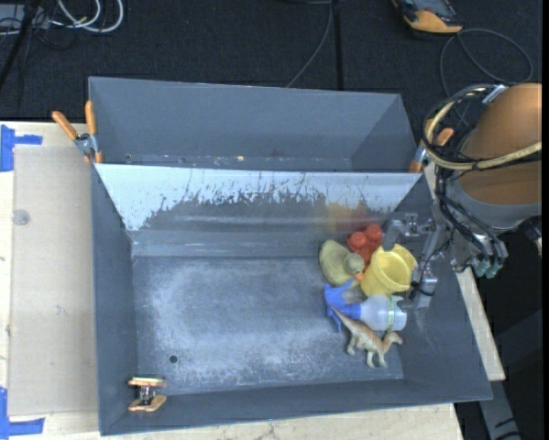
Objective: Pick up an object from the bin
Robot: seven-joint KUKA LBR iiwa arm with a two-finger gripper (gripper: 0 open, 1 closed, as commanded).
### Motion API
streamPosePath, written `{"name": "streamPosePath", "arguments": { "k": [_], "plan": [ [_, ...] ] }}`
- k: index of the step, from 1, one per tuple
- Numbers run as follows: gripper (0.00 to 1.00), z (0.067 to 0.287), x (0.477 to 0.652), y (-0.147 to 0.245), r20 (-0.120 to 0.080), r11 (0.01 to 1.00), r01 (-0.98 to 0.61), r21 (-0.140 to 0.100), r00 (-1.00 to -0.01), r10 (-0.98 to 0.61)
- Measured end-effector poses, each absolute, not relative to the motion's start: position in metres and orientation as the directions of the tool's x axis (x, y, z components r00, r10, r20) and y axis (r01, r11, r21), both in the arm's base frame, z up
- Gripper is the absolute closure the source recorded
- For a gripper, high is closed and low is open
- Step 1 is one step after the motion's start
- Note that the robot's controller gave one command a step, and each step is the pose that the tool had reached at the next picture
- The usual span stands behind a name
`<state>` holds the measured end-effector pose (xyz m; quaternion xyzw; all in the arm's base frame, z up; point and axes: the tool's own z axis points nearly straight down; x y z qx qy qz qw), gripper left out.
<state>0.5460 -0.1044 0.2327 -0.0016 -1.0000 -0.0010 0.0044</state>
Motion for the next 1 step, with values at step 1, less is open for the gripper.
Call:
{"name": "streamPosePath", "arguments": {
  "k": [1],
  "plan": [
    [0.0, 0.2373, 0.5473, -0.104, 0.001, 1.0, 0.0, 0.0, -1.0, 0.0]
  ]
}}
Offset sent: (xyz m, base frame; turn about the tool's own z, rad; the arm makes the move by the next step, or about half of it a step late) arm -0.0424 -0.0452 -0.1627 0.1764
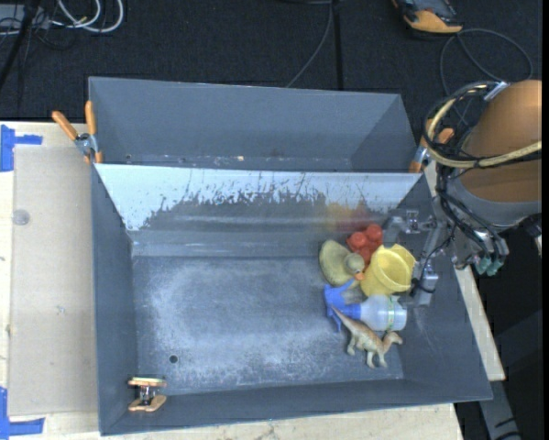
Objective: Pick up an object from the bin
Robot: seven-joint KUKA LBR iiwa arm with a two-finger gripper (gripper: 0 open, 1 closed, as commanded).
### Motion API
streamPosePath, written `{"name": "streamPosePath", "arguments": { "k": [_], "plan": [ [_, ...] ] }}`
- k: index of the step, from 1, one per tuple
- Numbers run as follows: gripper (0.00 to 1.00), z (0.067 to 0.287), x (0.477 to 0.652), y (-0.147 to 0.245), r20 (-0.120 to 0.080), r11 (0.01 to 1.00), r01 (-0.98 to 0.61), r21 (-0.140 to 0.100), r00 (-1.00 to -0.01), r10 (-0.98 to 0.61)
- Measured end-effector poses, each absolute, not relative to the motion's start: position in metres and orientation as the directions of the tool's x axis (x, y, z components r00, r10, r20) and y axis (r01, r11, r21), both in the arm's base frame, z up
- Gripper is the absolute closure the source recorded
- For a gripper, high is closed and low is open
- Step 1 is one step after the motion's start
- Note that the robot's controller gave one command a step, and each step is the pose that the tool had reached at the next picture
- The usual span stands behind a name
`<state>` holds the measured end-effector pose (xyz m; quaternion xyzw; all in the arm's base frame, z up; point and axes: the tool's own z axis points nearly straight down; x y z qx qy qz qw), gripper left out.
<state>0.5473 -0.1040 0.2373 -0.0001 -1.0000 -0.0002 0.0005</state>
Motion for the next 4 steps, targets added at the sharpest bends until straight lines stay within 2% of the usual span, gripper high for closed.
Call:
{"name": "streamPosePath", "arguments": {
  "k": [1, 2, 3, 4],
  "plan": [
    [0.0, 0.178, 0.532, -0.12, -0.001, 0.998, 0.063, 0.0, -0.998, 0.063],
    [0.0, 0.157, 0.5, -0.156, 0.006, 1.0, 0.023, 0.002, -1.0, 0.023],
    [0.0, 0.127, 0.513, -0.143, -0.001, 0.997, 0.071, 0.001, -0.997, 0.071],
    [0.0, 0.072, 0.505, -0.15, 0.005, 0.98, 0.197, 0.002, -0.98, 0.197]
  ]
}}
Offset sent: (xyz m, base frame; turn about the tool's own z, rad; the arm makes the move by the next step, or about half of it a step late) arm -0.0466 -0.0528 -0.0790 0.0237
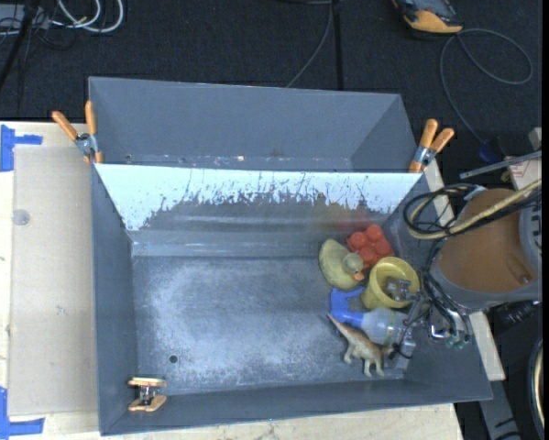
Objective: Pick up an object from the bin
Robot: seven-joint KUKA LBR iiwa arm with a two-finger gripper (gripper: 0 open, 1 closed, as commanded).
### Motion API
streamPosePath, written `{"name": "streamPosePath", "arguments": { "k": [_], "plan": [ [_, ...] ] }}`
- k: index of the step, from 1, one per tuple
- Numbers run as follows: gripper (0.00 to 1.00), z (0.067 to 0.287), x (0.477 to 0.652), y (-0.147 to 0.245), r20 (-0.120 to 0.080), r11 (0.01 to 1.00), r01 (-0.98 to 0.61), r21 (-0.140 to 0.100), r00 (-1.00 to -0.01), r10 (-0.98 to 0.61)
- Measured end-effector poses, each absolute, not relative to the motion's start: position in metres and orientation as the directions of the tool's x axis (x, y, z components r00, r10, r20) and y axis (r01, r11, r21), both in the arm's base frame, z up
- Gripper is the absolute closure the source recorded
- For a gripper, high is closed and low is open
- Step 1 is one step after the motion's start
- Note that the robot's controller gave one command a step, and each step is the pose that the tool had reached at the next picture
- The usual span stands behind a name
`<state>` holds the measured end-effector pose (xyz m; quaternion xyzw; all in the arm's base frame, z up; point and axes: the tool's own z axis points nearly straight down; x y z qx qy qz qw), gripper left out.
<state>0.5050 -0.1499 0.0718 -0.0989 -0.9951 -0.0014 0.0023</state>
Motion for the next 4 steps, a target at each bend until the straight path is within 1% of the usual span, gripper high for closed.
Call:
{"name": "streamPosePath", "arguments": {
  "k": [1, 3, 4],
  "plan": [
    [1.0, 0.072, 0.499, -0.143, -0.013, 0.985, 0.171, 0.001, -0.985, 0.171],
    [1.0, 0.076, 0.499, -0.143, -0.011, 0.985, 0.171, 0.001, -0.985, 0.171],
    [1.0, 0.088, 0.496, -0.142, -0.001, 0.986, 0.169, 0.002, -0.986, 0.169]
  ]
}}
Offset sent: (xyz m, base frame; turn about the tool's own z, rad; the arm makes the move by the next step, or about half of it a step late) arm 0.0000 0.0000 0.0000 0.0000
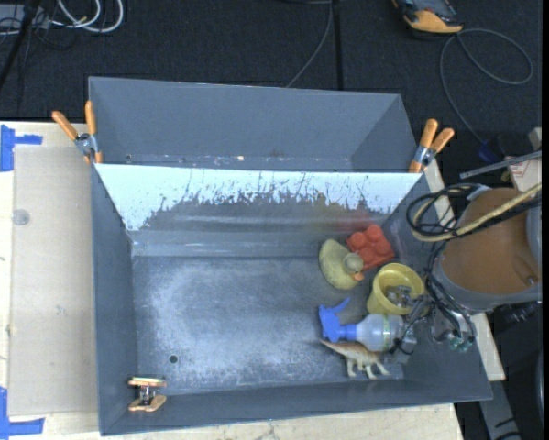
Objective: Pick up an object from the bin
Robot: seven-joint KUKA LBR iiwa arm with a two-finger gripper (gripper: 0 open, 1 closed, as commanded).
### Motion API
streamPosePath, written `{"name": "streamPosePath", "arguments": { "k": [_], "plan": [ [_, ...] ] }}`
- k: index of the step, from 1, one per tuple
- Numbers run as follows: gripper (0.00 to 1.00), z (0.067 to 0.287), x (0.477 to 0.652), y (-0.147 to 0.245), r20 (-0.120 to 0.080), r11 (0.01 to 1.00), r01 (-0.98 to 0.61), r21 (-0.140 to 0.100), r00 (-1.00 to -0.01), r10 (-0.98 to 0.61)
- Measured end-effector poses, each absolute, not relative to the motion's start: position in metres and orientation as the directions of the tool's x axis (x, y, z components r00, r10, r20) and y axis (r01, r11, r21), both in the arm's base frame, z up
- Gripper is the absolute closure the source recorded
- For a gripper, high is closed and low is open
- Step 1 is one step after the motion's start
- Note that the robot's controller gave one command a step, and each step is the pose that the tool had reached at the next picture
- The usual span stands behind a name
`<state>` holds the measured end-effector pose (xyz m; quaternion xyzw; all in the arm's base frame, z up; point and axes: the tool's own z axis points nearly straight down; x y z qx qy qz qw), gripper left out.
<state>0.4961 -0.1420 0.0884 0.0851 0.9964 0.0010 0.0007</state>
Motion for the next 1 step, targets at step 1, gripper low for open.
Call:
{"name": "streamPosePath", "arguments": {
  "k": [1],
  "plan": [
    [1.0, 0.1066, 0.4957, -0.1423, 0.0, 0.986, 0.17, 0.002, -0.986, 0.17]
  ]
}}
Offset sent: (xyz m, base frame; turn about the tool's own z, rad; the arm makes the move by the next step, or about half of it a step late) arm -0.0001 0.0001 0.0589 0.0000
